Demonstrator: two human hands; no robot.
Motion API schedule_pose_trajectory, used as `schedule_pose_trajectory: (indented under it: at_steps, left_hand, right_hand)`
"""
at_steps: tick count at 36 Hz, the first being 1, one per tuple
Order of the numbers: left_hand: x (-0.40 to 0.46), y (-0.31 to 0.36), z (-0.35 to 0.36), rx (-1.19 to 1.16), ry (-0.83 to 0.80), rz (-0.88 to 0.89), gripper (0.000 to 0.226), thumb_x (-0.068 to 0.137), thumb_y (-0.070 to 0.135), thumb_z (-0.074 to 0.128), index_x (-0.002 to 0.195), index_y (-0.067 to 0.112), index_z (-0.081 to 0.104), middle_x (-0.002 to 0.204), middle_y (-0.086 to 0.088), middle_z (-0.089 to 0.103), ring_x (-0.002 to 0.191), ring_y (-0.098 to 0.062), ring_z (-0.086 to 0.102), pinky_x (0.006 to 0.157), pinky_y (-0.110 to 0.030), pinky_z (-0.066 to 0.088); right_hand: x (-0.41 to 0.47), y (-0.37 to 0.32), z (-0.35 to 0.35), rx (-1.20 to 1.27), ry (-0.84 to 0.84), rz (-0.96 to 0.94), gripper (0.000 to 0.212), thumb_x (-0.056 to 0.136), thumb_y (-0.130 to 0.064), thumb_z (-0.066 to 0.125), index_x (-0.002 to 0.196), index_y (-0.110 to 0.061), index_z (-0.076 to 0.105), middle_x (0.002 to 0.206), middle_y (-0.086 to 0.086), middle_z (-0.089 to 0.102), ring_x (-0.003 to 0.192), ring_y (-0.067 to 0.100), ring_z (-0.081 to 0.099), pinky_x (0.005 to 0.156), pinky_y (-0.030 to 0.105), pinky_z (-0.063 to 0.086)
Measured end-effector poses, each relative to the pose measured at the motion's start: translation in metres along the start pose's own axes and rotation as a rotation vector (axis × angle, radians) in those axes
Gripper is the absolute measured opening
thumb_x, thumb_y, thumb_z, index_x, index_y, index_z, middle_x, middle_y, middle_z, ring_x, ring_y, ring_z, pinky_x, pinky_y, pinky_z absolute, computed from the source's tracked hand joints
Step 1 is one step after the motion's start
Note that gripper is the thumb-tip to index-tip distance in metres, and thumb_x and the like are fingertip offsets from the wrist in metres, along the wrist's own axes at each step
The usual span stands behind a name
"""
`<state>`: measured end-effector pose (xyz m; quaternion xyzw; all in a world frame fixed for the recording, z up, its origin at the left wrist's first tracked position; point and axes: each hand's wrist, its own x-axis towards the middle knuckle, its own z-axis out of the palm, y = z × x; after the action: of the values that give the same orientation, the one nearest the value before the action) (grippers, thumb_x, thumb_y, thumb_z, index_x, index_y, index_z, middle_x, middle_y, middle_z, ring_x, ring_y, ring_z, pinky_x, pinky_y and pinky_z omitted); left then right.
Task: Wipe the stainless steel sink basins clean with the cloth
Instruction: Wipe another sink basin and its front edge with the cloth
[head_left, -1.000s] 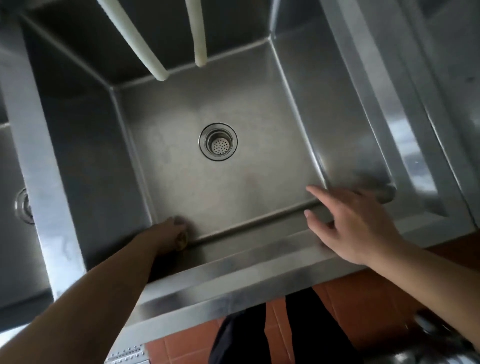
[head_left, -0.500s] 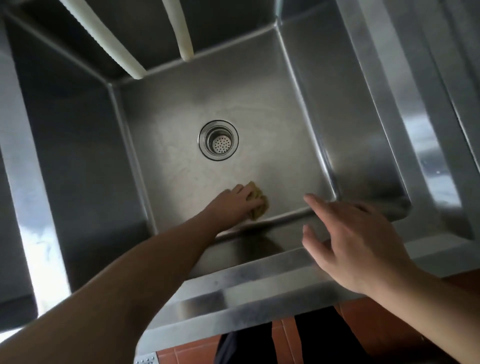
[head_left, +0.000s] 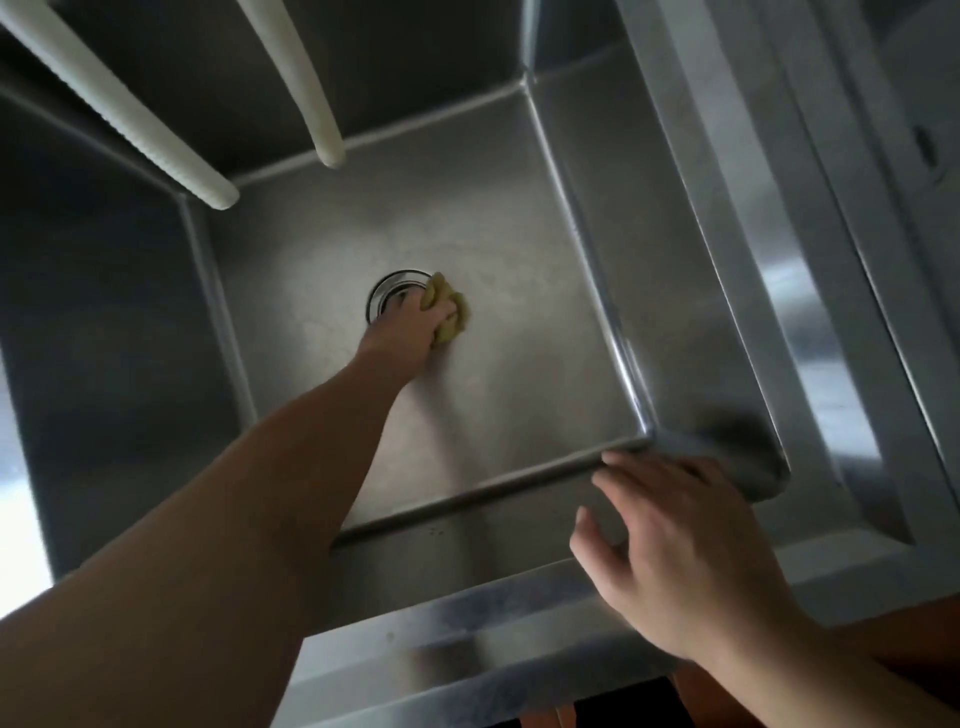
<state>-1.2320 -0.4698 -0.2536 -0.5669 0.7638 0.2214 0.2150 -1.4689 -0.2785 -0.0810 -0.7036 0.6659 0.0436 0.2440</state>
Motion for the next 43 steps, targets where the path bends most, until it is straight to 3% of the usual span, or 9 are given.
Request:
schedule_pose_trajectory:
  at_steps: [4,9,14,20,23,29,34,40,43]
  left_hand:
    - [-0.01,-0.032,-0.004,-0.085,0.071,-0.197,0.061,0.087,-0.006,0.05,0.14,0.024,0.046,0.138,-0.013,0.03,0.117,-0.032,0.04,0.092,-0.038,0.049]
    - [-0.037,-0.028,-0.018,-0.515,0.109,-0.172,0.043,0.086,0.003,0.049,0.12,0.026,0.062,0.127,-0.007,0.041,0.101,-0.024,0.054,0.086,-0.028,0.047]
    - [-0.076,0.008,-0.047,-0.886,0.204,-0.189,0.037,0.082,0.005,0.065,0.112,0.027,0.064,0.13,-0.008,0.041,0.107,-0.027,0.056,0.101,-0.038,0.047]
    - [-0.122,0.048,-0.07,-1.169,0.328,-0.214,0.039,0.084,0.004,0.065,0.091,0.042,0.055,0.12,-0.002,0.053,0.102,-0.031,0.065,0.087,-0.045,0.056]
    - [-0.138,0.062,-0.07,-1.056,0.405,-0.201,0.029,0.082,0.009,0.071,0.096,0.031,0.057,0.128,0.006,0.053,0.118,-0.02,0.052,0.096,-0.03,0.042]
    - [-0.151,0.08,-0.061,-0.647,0.396,-0.116,0.02,0.081,0.019,0.075,0.094,0.023,0.061,0.151,0.006,0.04,0.145,-0.023,0.02,0.112,-0.04,0.019]
    - [-0.156,0.101,-0.07,-0.754,0.34,-0.066,0.021,0.084,0.018,0.07,0.095,0.022,0.052,0.096,0.008,0.059,0.097,-0.021,0.053,0.094,-0.039,0.038]
    - [-0.143,0.11,-0.086,-0.921,0.203,0.02,0.026,0.082,0.009,0.072,0.101,0.019,0.057,0.094,0.008,0.064,0.083,0.005,0.057,0.08,-0.026,0.043]
    - [-0.129,0.105,-0.094,-0.961,0.084,0.138,0.028,0.077,0.015,0.074,0.096,0.028,0.057,0.088,0.013,0.063,0.08,-0.004,0.057,0.08,-0.032,0.047]
  right_hand:
    - [0.001,0.001,0.004,-0.009,0.024,0.022,0.031,0.08,-0.04,0.052,0.078,-0.013,0.069,0.087,0.004,0.072,0.079,0.027,0.068,0.077,0.044,0.047]
    - [0.001,-0.002,0.002,-0.018,-0.005,0.061,0.033,0.078,-0.04,0.049,0.078,-0.013,0.068,0.084,0.005,0.07,0.078,0.028,0.067,0.076,0.044,0.048]
    - [0.002,-0.004,-0.001,-0.053,-0.077,0.084,0.038,0.078,-0.042,0.045,0.083,-0.014,0.069,0.091,0.003,0.07,0.084,0.028,0.068,0.078,0.042,0.047]
    - [0.002,-0.006,-0.005,-0.092,-0.137,0.09,0.041,0.08,-0.046,0.041,0.091,-0.017,0.068,0.107,-0.001,0.068,0.089,0.025,0.066,0.081,0.039,0.044]
    - [0.003,-0.006,-0.008,-0.085,-0.124,0.074,0.045,0.081,-0.048,0.04,0.101,-0.019,0.067,0.112,-0.001,0.067,0.092,0.024,0.066,0.083,0.039,0.044]
    - [0.001,-0.005,-0.016,-0.014,-0.116,0.011,0.061,0.083,-0.053,0.029,0.122,-0.02,0.063,0.127,0.0,0.062,0.109,0.023,0.063,0.093,0.042,0.046]
    - [0.0,-0.003,-0.019,0.065,-0.092,0.001,0.067,0.083,-0.055,0.027,0.132,-0.02,0.055,0.136,-0.001,0.057,0.113,0.024,0.061,0.095,0.043,0.046]
    - [-0.004,0.003,-0.02,0.333,-0.05,0.018,0.064,0.089,-0.05,0.036,0.149,-0.028,0.036,0.15,-0.005,0.041,0.128,0.018,0.05,0.103,0.04,0.045]
    - [0.005,0.012,-0.024,0.602,0.012,0.101,0.066,0.092,-0.03,0.057,0.151,-0.038,0.028,0.152,-0.01,0.032,0.128,0.009,0.048,0.096,0.036,0.052]
